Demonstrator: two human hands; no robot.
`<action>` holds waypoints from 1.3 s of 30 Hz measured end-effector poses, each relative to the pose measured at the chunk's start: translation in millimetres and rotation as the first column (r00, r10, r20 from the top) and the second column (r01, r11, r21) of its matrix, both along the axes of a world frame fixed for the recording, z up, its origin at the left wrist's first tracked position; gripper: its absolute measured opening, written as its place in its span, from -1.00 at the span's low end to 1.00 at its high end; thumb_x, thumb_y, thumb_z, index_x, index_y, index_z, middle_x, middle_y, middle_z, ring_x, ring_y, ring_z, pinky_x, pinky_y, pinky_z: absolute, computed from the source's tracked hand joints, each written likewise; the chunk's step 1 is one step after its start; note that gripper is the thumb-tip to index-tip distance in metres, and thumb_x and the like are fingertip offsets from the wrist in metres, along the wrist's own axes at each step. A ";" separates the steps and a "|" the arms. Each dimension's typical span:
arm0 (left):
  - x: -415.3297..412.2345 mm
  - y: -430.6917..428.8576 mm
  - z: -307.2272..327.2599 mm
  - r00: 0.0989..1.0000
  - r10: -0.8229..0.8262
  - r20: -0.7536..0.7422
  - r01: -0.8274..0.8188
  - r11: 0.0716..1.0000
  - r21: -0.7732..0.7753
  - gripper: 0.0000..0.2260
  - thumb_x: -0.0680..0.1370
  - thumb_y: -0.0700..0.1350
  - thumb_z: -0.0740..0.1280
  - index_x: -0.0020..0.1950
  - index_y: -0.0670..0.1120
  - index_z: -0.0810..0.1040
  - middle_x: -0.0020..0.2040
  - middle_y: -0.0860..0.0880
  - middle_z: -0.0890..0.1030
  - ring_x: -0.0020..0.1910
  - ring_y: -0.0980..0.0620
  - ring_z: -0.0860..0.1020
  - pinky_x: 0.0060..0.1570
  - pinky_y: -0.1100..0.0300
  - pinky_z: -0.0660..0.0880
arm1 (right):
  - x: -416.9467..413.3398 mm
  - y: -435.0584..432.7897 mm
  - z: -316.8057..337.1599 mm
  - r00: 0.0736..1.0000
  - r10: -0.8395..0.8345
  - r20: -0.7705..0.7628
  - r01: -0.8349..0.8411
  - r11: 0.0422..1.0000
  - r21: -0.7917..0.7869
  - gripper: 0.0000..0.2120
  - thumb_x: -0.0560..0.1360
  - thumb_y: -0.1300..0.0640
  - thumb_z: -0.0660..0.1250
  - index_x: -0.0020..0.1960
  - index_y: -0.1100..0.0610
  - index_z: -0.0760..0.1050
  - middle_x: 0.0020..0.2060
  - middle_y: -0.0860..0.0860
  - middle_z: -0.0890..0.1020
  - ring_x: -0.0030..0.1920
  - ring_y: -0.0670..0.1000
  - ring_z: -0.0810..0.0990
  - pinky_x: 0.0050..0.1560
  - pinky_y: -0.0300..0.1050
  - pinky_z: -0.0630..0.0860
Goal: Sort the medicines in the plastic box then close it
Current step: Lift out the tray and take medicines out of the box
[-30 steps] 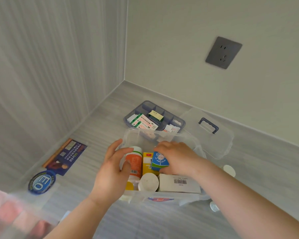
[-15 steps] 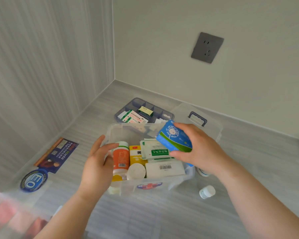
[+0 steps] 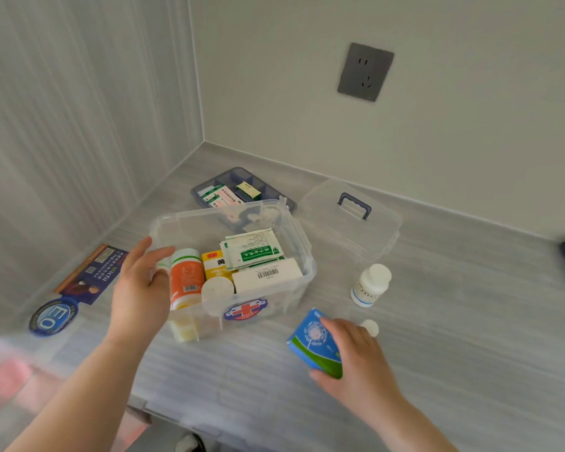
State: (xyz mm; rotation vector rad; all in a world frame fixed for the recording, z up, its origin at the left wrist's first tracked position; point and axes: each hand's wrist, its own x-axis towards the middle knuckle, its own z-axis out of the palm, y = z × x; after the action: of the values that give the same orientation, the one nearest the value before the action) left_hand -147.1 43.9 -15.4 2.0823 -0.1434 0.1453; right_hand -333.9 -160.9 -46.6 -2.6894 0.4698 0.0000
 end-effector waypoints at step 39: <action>9.3 21.9 -17.5 0.969 -0.245 0.039 0.248 0.957 -0.151 -0.63 0.39 -0.17 0.14 -0.03 0.33 0.37 0.22 0.37 0.17 0.10 0.69 0.13 -0.01 0.73 0.12 | 237.4 93.7 47.4 0.668 0.568 -0.481 -0.651 0.759 -0.007 -0.03 0.24 0.04 0.51 0.45 0.00 -0.04 0.32 0.13 0.25 0.33 0.19 0.27 0.26 0.09 0.37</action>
State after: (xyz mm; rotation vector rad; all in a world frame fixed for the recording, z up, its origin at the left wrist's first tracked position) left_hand -137.8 65.7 -33.0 1.8904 -0.3905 0.0233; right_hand -96.5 -67.3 0.8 -2.8782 -0.3718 0.8375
